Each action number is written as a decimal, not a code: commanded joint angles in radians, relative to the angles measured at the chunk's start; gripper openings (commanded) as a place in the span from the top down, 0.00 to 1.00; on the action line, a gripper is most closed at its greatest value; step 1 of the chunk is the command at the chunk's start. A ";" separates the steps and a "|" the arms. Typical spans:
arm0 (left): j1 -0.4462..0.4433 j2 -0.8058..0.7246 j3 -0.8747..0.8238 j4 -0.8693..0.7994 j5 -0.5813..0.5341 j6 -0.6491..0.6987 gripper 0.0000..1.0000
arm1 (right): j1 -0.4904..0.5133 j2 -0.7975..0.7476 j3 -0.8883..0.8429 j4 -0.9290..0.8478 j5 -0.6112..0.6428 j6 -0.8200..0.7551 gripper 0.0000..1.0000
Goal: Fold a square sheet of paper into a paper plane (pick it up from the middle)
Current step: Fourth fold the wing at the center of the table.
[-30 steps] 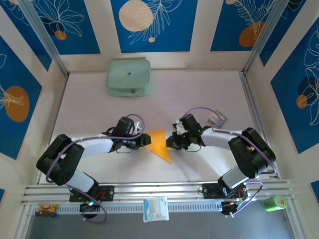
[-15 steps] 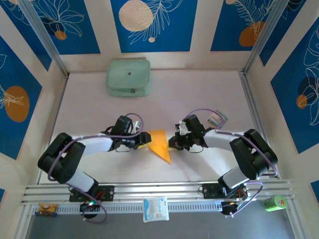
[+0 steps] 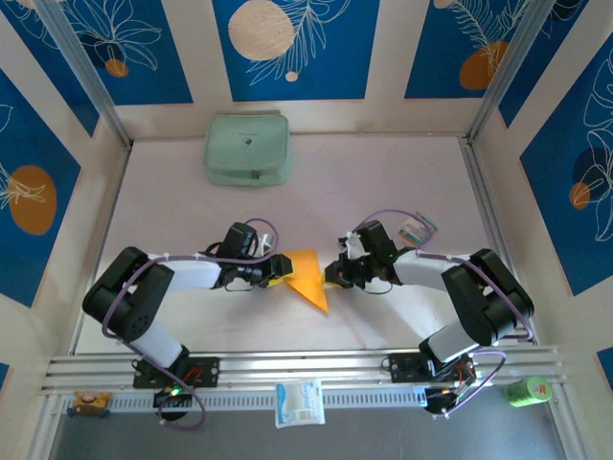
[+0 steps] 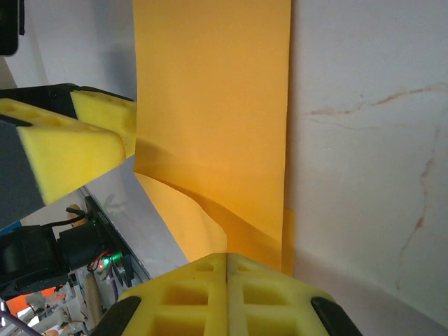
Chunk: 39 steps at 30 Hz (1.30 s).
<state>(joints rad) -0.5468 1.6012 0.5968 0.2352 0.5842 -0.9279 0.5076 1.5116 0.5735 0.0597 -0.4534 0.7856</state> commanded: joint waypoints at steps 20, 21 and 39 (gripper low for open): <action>-0.010 -0.012 -0.064 0.233 -0.133 -0.150 0.99 | 0.023 -0.240 -0.053 -0.160 0.206 -0.026 0.49; -0.011 -0.022 -0.069 0.230 -0.150 -0.153 0.99 | 0.027 -0.261 -0.060 -0.164 0.222 -0.027 0.45; -0.076 -0.059 -0.021 0.168 -0.176 -0.128 0.76 | 0.419 -0.389 -0.202 0.115 0.731 -0.472 0.49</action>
<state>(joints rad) -0.6205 1.5291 0.5446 0.4084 0.3763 -1.0729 0.8867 1.1187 0.3763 0.1005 0.1307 0.4786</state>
